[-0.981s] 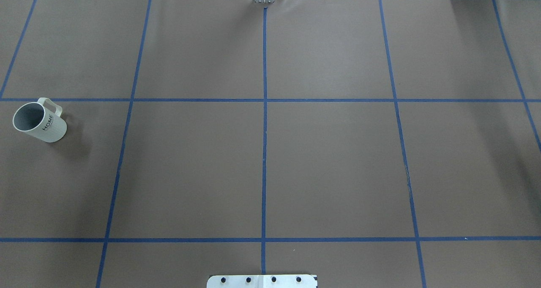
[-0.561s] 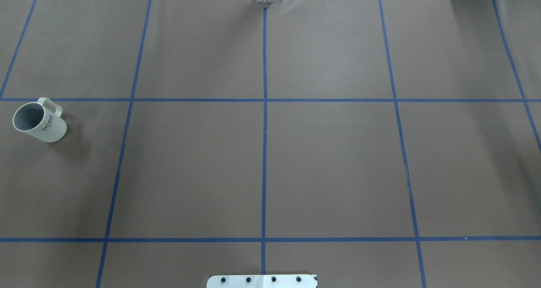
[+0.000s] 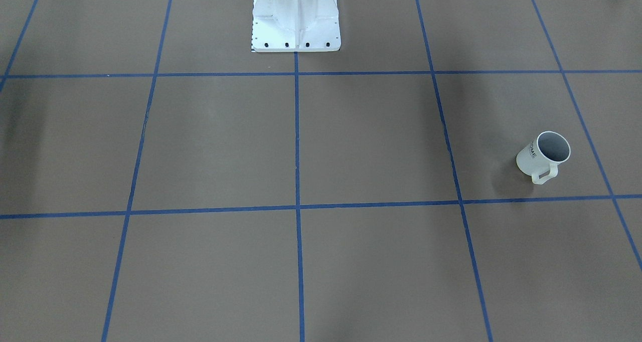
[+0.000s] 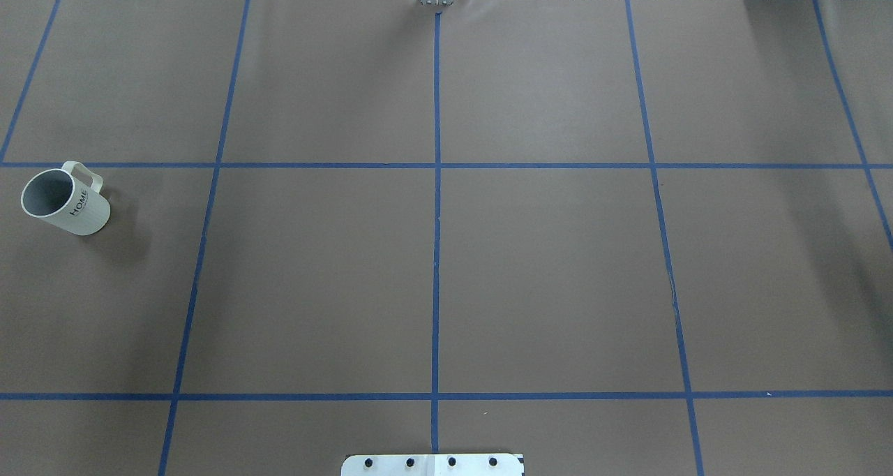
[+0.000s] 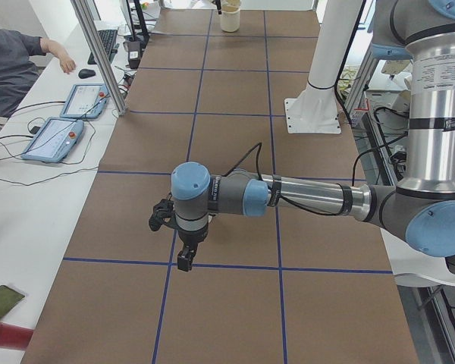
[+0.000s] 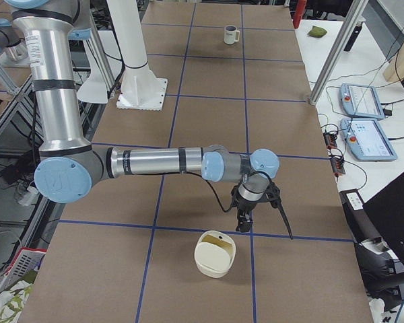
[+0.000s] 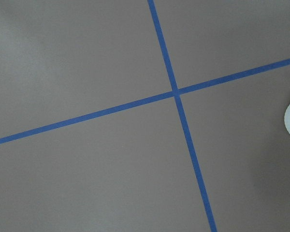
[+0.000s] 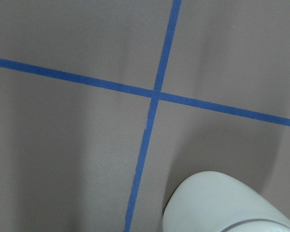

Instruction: Left arm hands cup to right arm to dump lemon

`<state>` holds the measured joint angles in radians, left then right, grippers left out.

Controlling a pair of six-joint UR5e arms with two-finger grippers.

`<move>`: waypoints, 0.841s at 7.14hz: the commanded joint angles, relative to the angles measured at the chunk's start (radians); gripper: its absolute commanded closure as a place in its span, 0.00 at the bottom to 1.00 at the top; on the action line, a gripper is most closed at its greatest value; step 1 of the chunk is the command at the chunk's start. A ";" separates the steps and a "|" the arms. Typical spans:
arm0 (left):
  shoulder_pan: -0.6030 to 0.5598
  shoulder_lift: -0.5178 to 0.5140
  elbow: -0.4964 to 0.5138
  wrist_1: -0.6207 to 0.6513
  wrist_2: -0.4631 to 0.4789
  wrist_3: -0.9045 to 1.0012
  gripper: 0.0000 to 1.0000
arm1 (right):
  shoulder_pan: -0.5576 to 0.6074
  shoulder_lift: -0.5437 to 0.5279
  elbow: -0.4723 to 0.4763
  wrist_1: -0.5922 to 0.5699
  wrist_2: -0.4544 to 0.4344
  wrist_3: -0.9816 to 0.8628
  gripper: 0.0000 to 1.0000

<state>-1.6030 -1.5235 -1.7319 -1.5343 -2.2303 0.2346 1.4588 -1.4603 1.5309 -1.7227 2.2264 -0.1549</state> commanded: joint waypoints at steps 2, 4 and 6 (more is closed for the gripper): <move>0.000 0.002 -0.005 0.000 0.006 0.000 0.00 | 0.000 0.000 0.001 0.000 -0.001 0.000 0.00; 0.002 0.000 -0.012 -0.001 0.008 0.000 0.00 | 0.000 0.003 0.006 0.002 0.001 -0.002 0.00; 0.002 0.000 -0.015 -0.001 0.008 0.000 0.00 | -0.002 0.003 0.006 0.002 0.001 -0.002 0.00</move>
<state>-1.6017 -1.5230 -1.7445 -1.5348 -2.2230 0.2347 1.4579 -1.4578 1.5363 -1.7220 2.2271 -0.1562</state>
